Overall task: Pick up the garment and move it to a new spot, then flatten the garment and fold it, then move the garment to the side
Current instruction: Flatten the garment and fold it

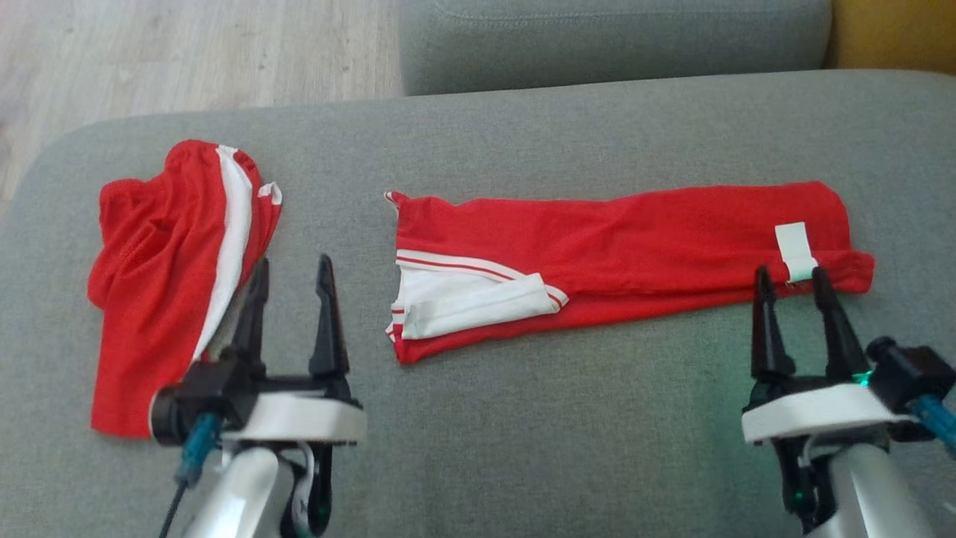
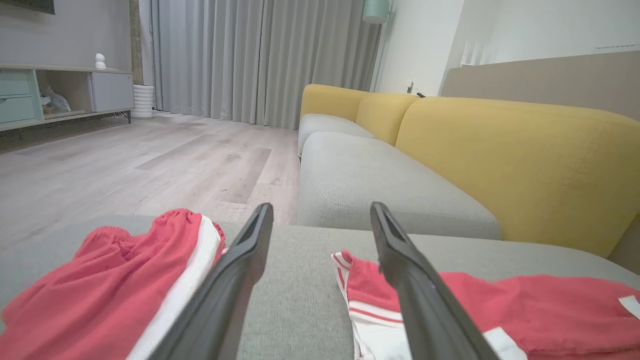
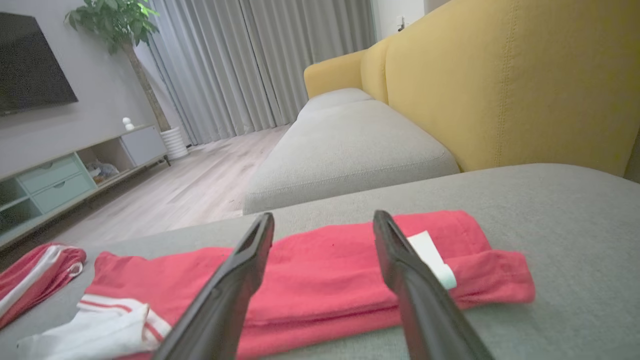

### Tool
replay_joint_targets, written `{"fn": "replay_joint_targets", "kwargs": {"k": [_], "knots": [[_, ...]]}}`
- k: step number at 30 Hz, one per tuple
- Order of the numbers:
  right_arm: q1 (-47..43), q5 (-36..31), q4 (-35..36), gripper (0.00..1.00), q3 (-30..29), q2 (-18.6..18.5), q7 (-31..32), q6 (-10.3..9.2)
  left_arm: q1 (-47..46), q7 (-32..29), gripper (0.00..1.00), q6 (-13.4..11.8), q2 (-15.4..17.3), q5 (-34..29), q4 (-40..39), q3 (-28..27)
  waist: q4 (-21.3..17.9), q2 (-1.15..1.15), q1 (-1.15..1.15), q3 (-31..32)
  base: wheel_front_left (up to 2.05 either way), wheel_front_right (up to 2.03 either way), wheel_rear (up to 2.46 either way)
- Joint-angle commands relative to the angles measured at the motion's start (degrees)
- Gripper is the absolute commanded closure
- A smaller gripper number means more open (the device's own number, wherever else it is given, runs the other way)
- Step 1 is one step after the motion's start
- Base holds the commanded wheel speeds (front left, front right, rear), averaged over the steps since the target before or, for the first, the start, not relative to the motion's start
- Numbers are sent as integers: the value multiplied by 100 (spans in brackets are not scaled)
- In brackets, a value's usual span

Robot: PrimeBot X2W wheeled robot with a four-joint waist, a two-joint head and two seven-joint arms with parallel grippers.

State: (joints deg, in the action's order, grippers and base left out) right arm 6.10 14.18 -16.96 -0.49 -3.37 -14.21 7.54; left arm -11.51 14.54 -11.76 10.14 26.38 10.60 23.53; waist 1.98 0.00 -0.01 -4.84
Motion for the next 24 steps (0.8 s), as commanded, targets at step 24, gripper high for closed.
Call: {"fn": "replay_joint_targets", "kwargs": {"k": [24], "knots": [[2099, -2259, -1110, 0, -2860, 39, 838, -5, -772, 46, 0, 1119, -704, -888, 211, -855, 382, 0, 1, -1226, 0, 0, 0]]}}
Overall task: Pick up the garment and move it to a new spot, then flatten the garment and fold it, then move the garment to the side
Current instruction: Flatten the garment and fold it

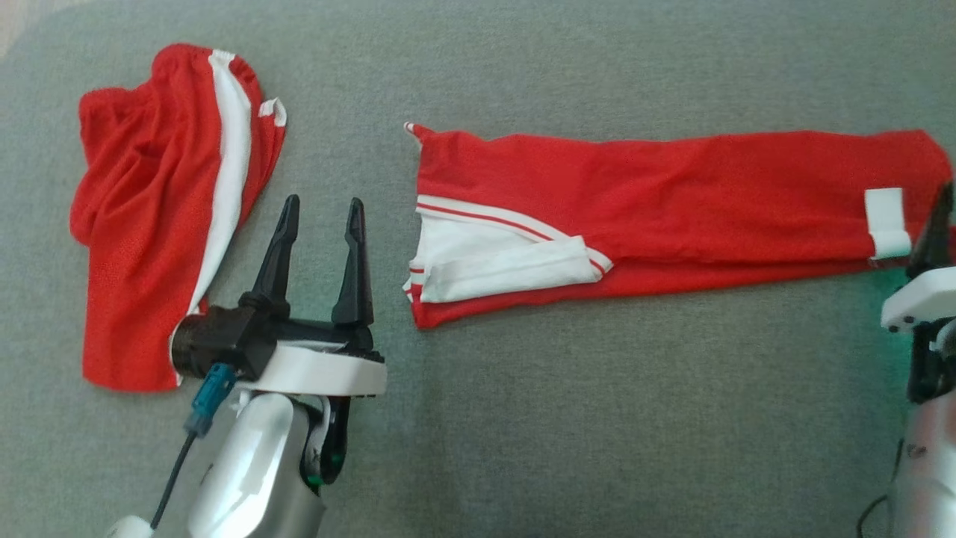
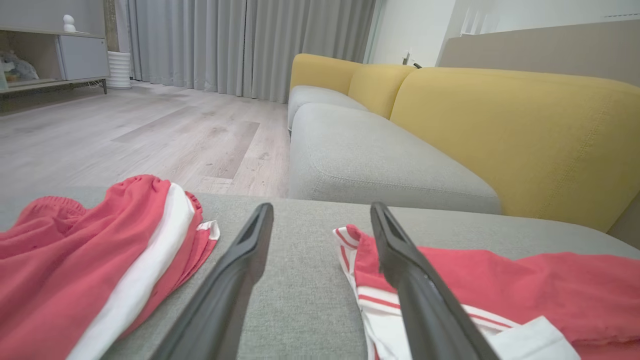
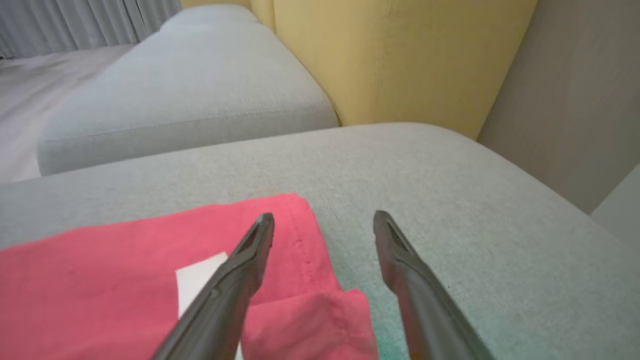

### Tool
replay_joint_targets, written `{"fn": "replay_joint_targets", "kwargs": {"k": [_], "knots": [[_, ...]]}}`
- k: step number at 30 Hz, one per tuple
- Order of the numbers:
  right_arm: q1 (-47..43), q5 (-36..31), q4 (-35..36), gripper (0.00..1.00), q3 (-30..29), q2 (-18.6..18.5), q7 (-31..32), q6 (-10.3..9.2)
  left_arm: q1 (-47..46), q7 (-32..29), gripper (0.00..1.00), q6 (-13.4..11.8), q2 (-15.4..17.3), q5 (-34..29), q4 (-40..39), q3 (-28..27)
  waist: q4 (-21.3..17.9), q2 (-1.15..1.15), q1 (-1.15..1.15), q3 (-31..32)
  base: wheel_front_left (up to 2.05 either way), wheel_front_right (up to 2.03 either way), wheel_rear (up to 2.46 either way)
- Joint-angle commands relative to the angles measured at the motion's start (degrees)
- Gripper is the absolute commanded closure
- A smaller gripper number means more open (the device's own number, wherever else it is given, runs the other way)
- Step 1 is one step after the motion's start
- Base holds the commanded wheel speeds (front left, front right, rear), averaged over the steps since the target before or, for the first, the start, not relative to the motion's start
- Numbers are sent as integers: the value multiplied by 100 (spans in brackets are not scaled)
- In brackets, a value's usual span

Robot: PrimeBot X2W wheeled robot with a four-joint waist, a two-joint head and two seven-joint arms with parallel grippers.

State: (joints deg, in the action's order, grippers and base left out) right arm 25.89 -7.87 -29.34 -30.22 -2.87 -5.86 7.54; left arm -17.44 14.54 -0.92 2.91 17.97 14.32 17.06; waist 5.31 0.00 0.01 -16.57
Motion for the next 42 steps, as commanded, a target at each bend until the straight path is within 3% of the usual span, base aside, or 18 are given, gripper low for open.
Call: {"fn": "replay_joint_targets", "kwargs": {"k": [1, 5, 12, 13, 14, 15, 24, 29, 32, 37, 42], "knots": [[185, -151, 21, 0, -29, -7, 39, -5, -192, 46, 0, 50, 14, -57, -155, -218, 66, 0, -1, -75, 0, 0, 0], [354, -347, -500, 0, -452, -3, 121, -5, -214, 46, 0, 89, 3, -52, -98, -257, 112, 0, -1, -123, 0, 0, 0], [585, -397, -1421, 0, -591, -2, 97, -5, -260, 46, 0, 107, -1, -11, -30, -332, 103, 0, -1, -157, 0, 0, 0], [619, -390, -1518, 43, -579, -2, 60, -5, -267, 46, 0, 106, -1, -17, -24, -343, 97, 0, -1, -154, 0, 0, 0], [652, -390, -1590, 97, -576, -1, 9, -5, -272, 46, 0, 103, -1, -21, -19, -357, 86, 0, -1, -146, 0, 0, 0], [677, -405, -1637, 100, -575, -1, -46, -5, -270, 46, 0, 100, -2, -24, -14, -371, 72, 0, -1, -131, 0, 0, 0], [622, -829, -1184, 100, -1052, -97, -214, -5, -177, 46, 0, 55, -2, -34, -23, -411, -89, 0, -1, 76, 0, 0, 0], [486, -1022, -855, 100, -1353, -456, -97, -5, -121, 46, 0, 45, -2, -18, -8, -407, -129, 0, -1, 241, 0, 0, 0], [443, -1088, -683, 100, -1374, -452, -82, -5, -62, 46, 0, 44, -2, -3, 15, -398, -145, 0, -1, 419, 0, 0, 0], [385, -910, -438, 100, -851, -182, -161, -5, 48, 46, 0, 24, -2, 5, 26, -413, -172, 0, -1, 748, 0, 0, 0], [387, -32, -282, 100, 548, -7, -195, -5, 191, 46, 0, 26, -3, -82, 64, -417, -146, 0, -1, 1071, 0, 0, 0]]}}
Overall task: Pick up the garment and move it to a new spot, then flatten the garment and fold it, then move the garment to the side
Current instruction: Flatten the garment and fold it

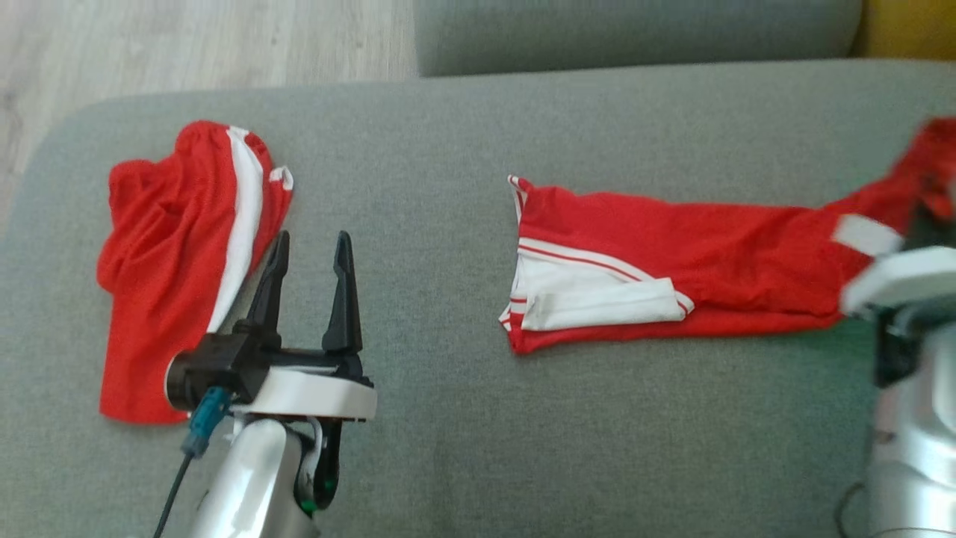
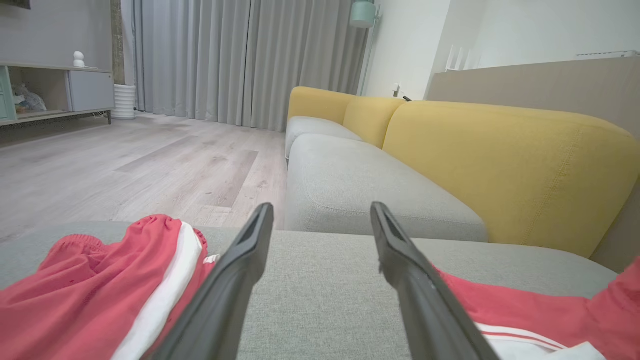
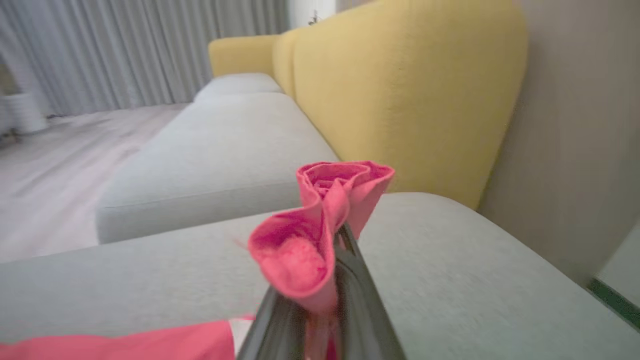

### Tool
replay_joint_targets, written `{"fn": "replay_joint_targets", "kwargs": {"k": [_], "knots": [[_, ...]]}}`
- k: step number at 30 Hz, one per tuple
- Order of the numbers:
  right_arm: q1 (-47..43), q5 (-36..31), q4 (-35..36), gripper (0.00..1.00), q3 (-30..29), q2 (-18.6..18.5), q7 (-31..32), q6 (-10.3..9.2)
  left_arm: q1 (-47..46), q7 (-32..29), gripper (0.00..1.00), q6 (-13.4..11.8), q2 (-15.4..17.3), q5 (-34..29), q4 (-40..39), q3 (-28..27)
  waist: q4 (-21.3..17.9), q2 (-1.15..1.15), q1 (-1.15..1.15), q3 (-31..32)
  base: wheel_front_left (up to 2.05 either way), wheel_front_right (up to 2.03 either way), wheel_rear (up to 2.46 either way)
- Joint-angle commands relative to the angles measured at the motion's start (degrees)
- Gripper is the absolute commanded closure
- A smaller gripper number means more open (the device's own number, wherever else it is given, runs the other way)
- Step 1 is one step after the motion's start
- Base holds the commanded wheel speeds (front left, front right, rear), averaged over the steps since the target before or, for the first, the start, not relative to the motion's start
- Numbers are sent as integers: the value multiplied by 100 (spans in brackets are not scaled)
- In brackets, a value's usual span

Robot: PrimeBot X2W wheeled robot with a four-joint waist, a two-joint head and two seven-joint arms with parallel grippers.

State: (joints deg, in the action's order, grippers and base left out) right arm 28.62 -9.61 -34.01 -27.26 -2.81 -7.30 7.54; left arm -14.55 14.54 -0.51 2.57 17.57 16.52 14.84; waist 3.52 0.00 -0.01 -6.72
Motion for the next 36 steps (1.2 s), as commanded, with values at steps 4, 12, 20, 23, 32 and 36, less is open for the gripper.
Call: {"fn": "replay_joint_targets", "kwargs": {"k": [4, 12, 20, 23, 32, 36], "knots": [[9, 1082, 186, 100, 1567, -10, -47, -5, -83, 46, 0, -1, 31, -72, -142, -164, 202, 0, 1, 222, 0, 0, 0], [-357, 2135, 180, 100, 3665, -8, 8, -5, -60, 46, 0, 27, 31, -67, -108, -31, 606, 0, 1, 224, 0, 0, 0], [-320, 2327, -79, 100, 4428, -8, -61, -5, -116, 46, 0, -3, 31, -27, -118, 37, 916, 0, 1, 53, 0, 0, 0], [-270, 2171, -258, 100, 4573, -8, -64, -5, -112, 46, 0, -17, 31, 3, -122, 87, 962, 0, 1, -8, 0, 0, 0], [-148, 3008, -406, 0, 5150, -7, -253, -5, -105, 46, 0, -72, 31, 63, -133, 135, 899, 0, 1, -86, 0, 0, 0], [-18, 2934, -480, 0, 5060, -7, -500, -5, -103, 46, 0, -56, 31, 37, -112, 106, 730, 0, 1, 11, 0, 0, 0]]}}
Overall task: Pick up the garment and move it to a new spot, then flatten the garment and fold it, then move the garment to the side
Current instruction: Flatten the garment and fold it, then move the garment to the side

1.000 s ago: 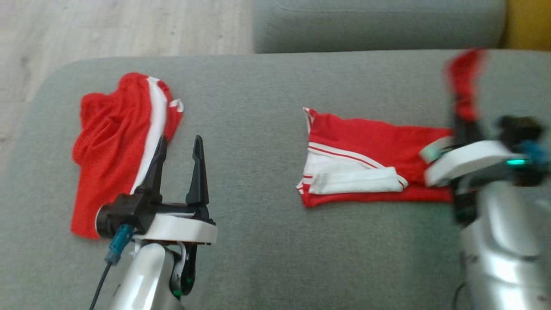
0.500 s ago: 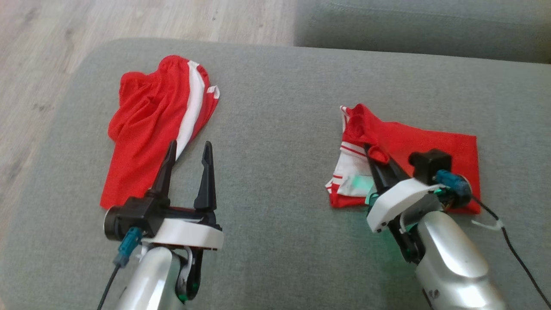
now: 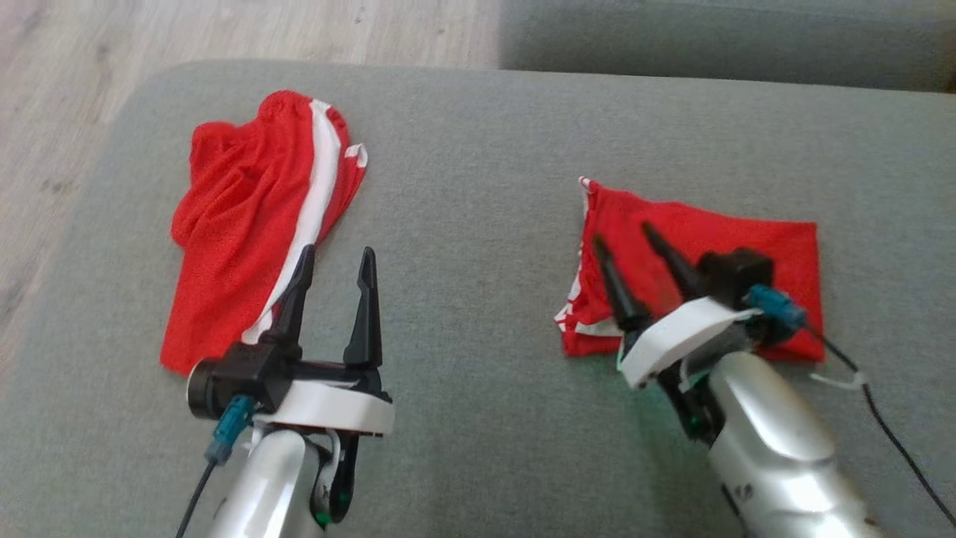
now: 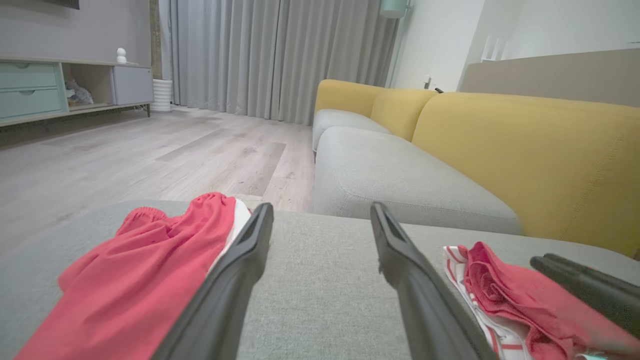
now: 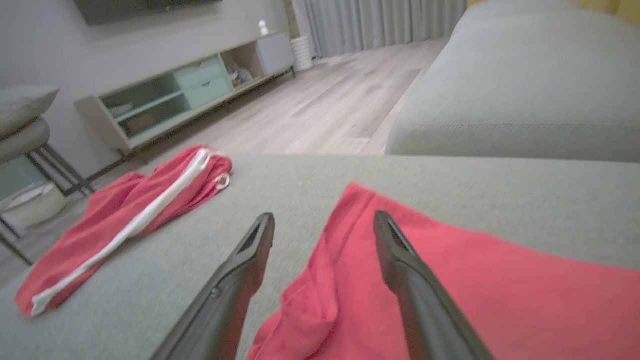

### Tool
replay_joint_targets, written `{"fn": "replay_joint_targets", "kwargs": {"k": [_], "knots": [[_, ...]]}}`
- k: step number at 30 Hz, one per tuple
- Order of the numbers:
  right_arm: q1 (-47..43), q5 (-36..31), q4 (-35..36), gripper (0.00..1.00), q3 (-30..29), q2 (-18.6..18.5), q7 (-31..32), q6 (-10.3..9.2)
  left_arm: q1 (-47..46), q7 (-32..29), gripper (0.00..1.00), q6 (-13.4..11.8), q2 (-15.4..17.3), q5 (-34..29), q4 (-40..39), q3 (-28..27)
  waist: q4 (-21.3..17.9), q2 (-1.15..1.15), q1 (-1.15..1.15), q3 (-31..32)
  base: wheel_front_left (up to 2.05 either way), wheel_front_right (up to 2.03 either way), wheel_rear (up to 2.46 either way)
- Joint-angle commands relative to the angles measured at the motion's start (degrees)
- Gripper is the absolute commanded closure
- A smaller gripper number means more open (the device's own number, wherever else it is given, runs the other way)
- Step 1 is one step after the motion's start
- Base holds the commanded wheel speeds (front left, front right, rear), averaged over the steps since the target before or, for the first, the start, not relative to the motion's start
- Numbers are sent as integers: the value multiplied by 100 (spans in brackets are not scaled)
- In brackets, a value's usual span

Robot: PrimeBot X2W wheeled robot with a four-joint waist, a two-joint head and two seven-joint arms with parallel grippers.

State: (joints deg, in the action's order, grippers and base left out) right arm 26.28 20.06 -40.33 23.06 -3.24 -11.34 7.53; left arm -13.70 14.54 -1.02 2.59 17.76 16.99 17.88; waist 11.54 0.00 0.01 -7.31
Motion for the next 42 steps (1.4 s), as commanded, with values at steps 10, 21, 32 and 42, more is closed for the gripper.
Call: {"fn": "replay_joint_targets", "kwargs": {"k": [10, 21, 32, 42], "knots": [[-162, -1347, 739, 0, -1517, 36, -352, -4, 7, 46, 0, -54, 29, -174, -189, -202, -673, 0, -1, 457, 0, 0, 0], [-1612, -1621, 2243, 0, -2390, 36, -364, -4, 293, 46, 0, -212, 29, -301, -289, -314, -1038, 0, -1, 545, 0, 0, 0], [-1904, -1524, 2448, 0, -2425, 36, -236, -4, 322, 46, 0, -168, 29, -312, -239, -227, -956, 0, -1, 369, 0, 0, 0], [-1074, -1262, 1782, 0, -2820, 36, 398, -4, 13, 46, 0, -134, 29, -282, -249, -116, -638, 0, -1, -172, 0, 0, 0]]}}
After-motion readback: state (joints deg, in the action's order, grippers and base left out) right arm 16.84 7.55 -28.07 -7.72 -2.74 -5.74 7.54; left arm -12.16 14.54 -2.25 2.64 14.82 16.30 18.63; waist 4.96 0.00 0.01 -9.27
